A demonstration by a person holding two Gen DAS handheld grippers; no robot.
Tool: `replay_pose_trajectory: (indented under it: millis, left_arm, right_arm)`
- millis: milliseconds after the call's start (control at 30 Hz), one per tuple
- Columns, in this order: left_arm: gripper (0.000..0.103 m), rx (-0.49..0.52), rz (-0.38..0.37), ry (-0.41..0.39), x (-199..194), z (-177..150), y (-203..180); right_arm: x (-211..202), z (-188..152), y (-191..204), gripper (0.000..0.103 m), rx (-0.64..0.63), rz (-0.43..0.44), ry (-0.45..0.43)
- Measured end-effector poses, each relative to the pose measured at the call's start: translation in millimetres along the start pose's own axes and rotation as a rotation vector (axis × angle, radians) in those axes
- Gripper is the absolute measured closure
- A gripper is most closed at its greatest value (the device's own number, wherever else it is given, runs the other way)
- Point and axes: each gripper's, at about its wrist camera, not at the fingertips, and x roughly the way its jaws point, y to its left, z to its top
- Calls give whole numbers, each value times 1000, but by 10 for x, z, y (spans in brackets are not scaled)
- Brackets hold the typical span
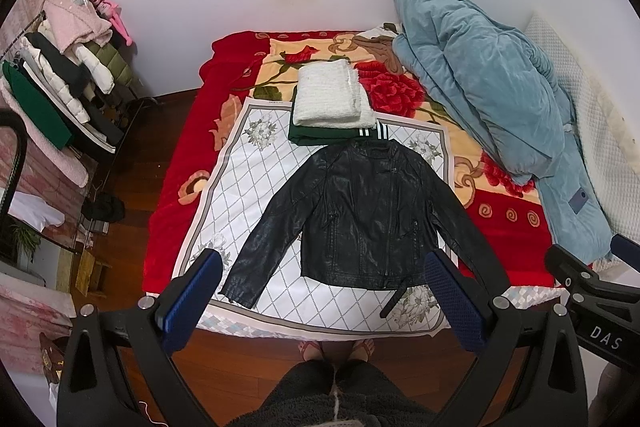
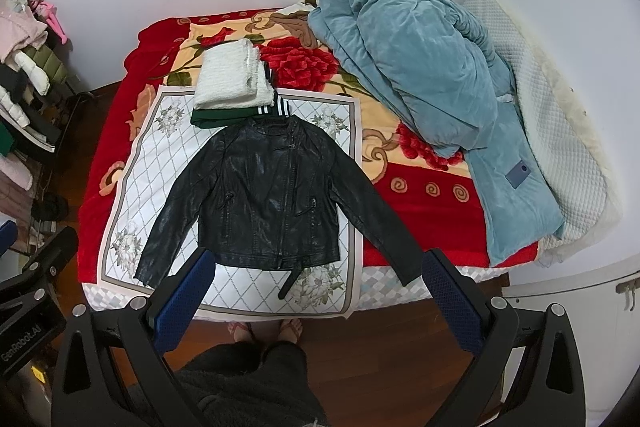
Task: Fold large clothes
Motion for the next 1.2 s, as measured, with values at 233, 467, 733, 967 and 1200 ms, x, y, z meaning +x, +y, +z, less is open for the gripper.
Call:
replay_pose_trajectory:
  millis: [233, 467, 733, 967, 1200]
  left_arm:
    - [0, 0, -1, -1, 4, 0, 2]
    - [0, -1, -2, -1, 5, 1, 4]
    - [0, -1, -3, 0, -9, 54, -44]
    - [0, -1, -4, -2, -10, 57, -47]
    - [0, -2, -5, -3, 5, 85, -84]
  right_arm:
    - [-3, -16, 9, 0, -1, -1, 0]
    - [-3, -1, 25, 0, -1, -3, -1]
    - [-21, 4, 32, 0, -2, -5, -1]
    - [-28, 1, 38, 0, -2, -5, -2]
    - [-37, -1, 45, 0, -2, -5, -4]
